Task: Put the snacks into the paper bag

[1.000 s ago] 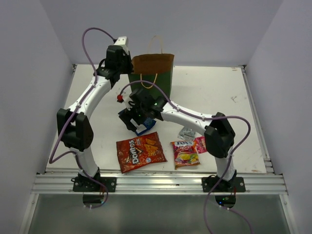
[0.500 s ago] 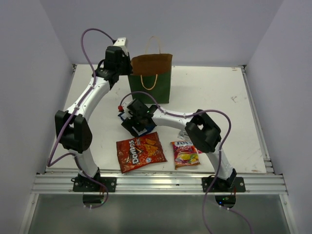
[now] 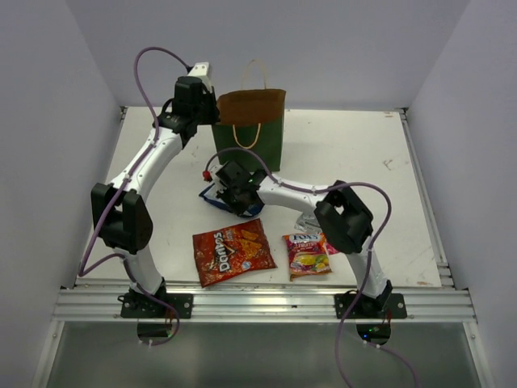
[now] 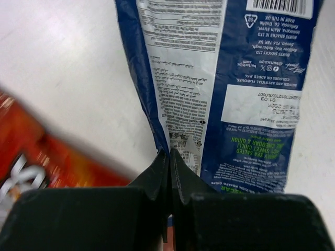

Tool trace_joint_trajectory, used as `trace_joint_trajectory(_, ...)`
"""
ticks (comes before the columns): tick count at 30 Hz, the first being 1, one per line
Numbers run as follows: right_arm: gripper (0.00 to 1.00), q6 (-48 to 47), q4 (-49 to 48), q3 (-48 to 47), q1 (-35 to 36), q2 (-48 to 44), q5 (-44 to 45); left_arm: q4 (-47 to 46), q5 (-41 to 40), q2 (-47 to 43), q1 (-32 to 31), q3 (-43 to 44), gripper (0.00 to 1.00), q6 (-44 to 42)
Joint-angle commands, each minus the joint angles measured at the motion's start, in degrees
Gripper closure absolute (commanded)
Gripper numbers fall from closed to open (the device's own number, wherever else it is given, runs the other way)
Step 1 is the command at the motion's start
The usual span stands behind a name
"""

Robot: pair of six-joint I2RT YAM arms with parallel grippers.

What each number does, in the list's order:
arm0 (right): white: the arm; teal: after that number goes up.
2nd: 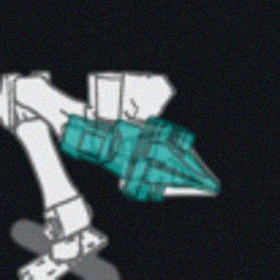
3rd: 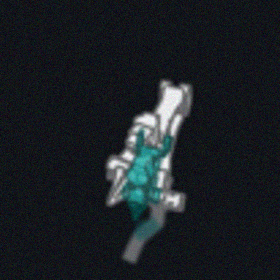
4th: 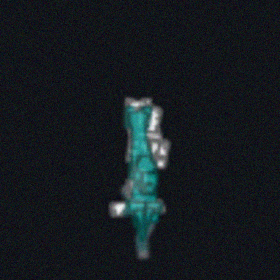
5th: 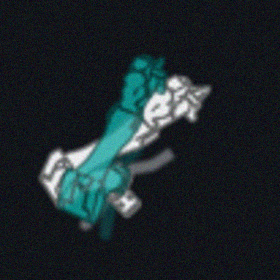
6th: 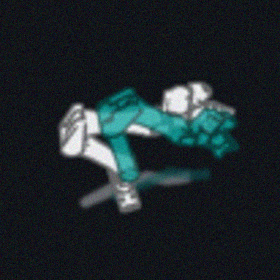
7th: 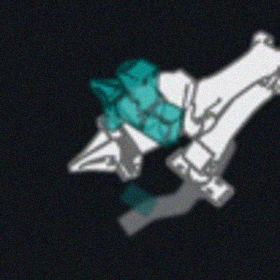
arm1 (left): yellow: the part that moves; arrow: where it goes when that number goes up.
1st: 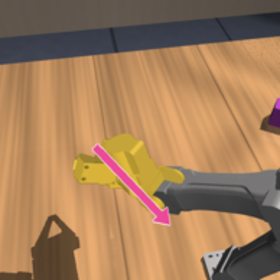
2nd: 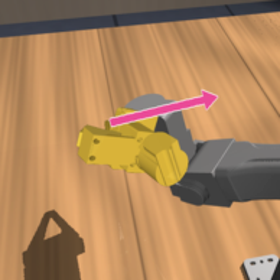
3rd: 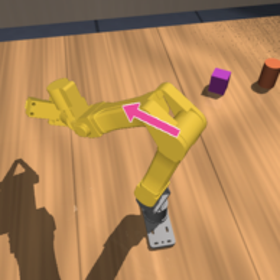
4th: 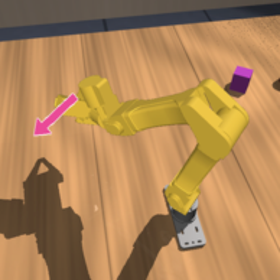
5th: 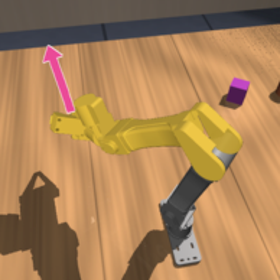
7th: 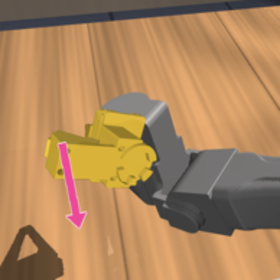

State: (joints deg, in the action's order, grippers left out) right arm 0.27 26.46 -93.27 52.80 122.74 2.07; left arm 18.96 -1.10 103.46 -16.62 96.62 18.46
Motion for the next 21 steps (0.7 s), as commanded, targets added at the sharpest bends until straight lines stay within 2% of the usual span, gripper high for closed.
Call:
trace_joint_trajectory(1, 1.0, -2.55, 8.41, -5.14, -0.15, -13.82, -7.74, -1.73, 0.84, -1.51, -0.08, 1.64, 1.0, 0.0)
trace_joint_trajectory(3, 1.0, -2.56, 16.14, -9.45, -0.15, -19.36, -10.66, -1.73, 0.84, -0.89, -0.08, 2.17, 1.0, 0.09)
trace_joint_trajectory(5, 1.0, -2.73, 24.72, -18.49, -0.15, -21.57, -12.7, -1.65, 0.84, -0.28, -0.08, 3.13, 1.0, 0.0)
trace_joint_trajectory(7, 1.0, -3.08, 30.21, -29.61, -0.15, -22.19, -12.61, -1.47, 0.84, 0.25, -0.08, 4.18, 1.0, 0.0)
trace_joint_trajectory(9, 1.0, -2.56, 33.22, -34.5, -0.15, -23.15, -11.74, -1.38, 0.84, 1.04, -0.08, 5.07, 1.0, 0.09)
trace_joint_trajectory(12, 1.0, -3.26, 32.7, -40.48, -0.06, -24.56, -4.73, -1.12, 0.84, 1.66, -0.08, 6.21, 1.0, 0.0)
trace_joint_trajectory(15, 1.0, -8.17, 25.07, -37.87, -0.59, -25.79, 4.77, -0.94, 0.67, 2.18, -0.08, 6.91, 1.0, -0.09)
trace_joint_trajectory(18, 1.0, -11.08, 14.52, -32.59, -4.18, -25.8, 6.72, -0.86, 0.67, 2.45, -0.08, 7.79, 1.0, -0.09)
trace_joint_trajectory(21, 1.0, -11.17, 8.62, -33.19, -9.19, -21.94, 4.45, -0.77, 0.58, 2.45, -0.08, 7.97, 1.0, -0.09)
